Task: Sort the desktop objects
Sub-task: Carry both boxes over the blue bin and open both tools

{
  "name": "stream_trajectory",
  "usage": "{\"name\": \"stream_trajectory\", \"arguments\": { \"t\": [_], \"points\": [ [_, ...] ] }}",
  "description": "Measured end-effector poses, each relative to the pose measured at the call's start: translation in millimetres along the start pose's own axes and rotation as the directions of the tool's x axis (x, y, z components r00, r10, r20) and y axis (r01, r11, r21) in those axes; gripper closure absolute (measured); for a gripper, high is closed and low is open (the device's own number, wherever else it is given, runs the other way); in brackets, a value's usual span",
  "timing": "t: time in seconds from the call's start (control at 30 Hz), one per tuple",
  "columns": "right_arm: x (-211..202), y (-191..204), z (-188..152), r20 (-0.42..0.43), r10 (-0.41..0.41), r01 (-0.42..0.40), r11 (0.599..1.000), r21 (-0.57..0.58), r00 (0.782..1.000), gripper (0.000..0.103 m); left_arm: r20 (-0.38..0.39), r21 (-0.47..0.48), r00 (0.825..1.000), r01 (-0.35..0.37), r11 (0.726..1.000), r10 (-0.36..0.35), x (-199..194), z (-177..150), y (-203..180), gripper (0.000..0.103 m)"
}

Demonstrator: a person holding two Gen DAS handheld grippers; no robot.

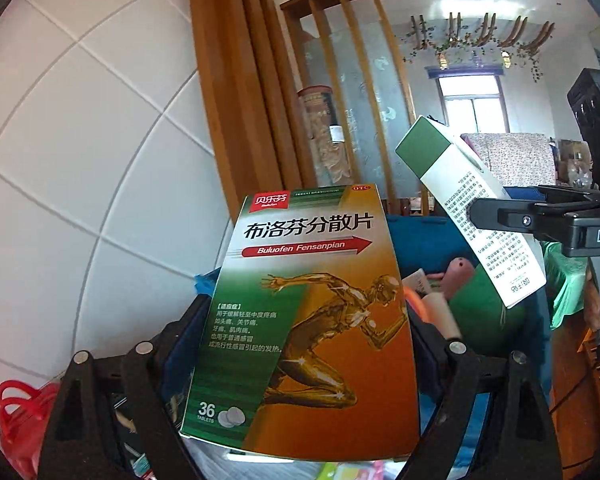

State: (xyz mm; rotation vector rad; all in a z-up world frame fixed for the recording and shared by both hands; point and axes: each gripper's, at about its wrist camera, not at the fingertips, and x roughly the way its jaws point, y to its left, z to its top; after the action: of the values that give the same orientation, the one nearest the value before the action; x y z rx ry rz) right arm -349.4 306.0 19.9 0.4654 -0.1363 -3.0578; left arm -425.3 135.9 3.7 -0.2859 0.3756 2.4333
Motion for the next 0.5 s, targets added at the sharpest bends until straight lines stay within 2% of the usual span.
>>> {"name": "stream_trajectory", "arguments": {
  "t": [0.13, 0.3, 0.37, 0.43, 0.47, 0.5],
  "points": [
    [1.3, -54.5, 9.4, -0.003, -0.069, 0.069, 0.997, 0.018, 0.998, 0.027, 0.008, 0.008, 0.999, 0.049, 0.999, -0.049, 37.8, 25.9, -37.0, 0.015],
    [14.0, -108.6, 18.0, -0.035, -0.121, 0.123, 0.991, 0.05, 0.992, 0.025, -0.029, 0.012, 0.998, 0.06, 0.998, -0.06, 80.1, 57.8, -66.4, 0.014],
    [17.7, -126.9, 17.4, -0.035, -0.133, 0.135, 0.987, 0.082, 0.991, 0.017, -0.025, 0.019, 0.999, 0.045, 0.999, -0.045, 89.8, 70.0, -72.9, 0.014],
    [14.0, -139.6, 16.2, -0.026, -0.133, 0.135, 0.985, 0.104, 0.991, 0.014, -0.007, 0.022, 1.0, 0.028, 0.999, -0.028, 88.8, 79.3, -79.5, 0.008],
    [10.2, -143.0, 13.8, -0.018, -0.133, 0.134, 0.985, 0.11, 0.991, 0.011, 0.003, 0.017, 1.0, 0.016, 1.0, -0.016, 87.3, 82.7, -80.8, 0.001],
    [7.0, -145.9, 12.2, -0.014, -0.13, 0.131, 0.985, 0.115, 0.991, 0.01, 0.014, 0.011, 1.0, 0.007, 1.0, -0.007, 81.8, 82.0, -82.8, 0.001]
  ]
}}
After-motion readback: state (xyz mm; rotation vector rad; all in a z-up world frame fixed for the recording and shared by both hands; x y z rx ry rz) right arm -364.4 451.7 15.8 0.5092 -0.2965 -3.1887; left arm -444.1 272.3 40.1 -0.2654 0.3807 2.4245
